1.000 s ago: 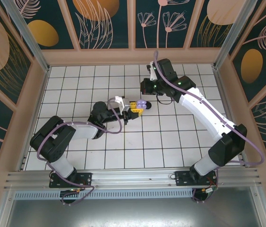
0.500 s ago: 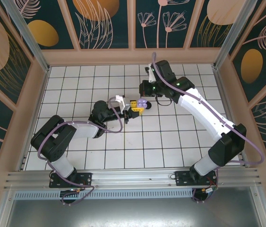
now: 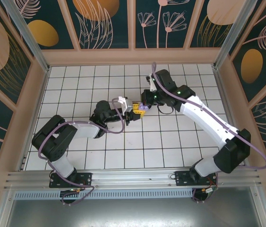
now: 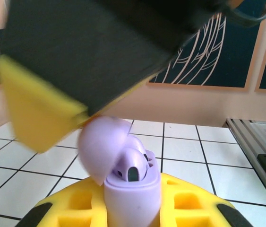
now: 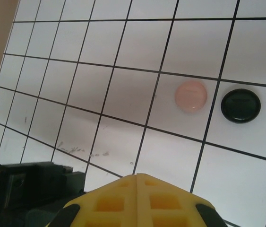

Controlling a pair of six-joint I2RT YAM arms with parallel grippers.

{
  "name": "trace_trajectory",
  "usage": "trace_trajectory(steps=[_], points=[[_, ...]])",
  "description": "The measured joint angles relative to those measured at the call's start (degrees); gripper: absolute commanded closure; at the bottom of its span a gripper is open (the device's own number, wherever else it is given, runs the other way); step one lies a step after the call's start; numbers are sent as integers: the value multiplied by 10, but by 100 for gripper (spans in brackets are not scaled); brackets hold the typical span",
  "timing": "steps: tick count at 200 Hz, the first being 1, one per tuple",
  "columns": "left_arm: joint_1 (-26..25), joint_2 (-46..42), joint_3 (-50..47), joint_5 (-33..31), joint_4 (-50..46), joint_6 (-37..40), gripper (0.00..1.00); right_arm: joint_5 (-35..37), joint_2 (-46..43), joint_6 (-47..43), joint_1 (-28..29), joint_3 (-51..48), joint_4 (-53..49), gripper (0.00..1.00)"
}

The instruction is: Insert wireless bluetooth earbuds into charging case

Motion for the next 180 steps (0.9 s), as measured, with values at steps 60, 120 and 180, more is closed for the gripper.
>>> trace_trajectory(steps=[60,120,180], points=[[0,0,2,-13,2,6,100,-14,-62,29,17,-31,0,100],[3,0,8,-29,2,6,100,9,-64,30,18,21,-24,93],[3,-10,10,-65,-15,-23,100,38,-83,32,-8,34,-23,51]])
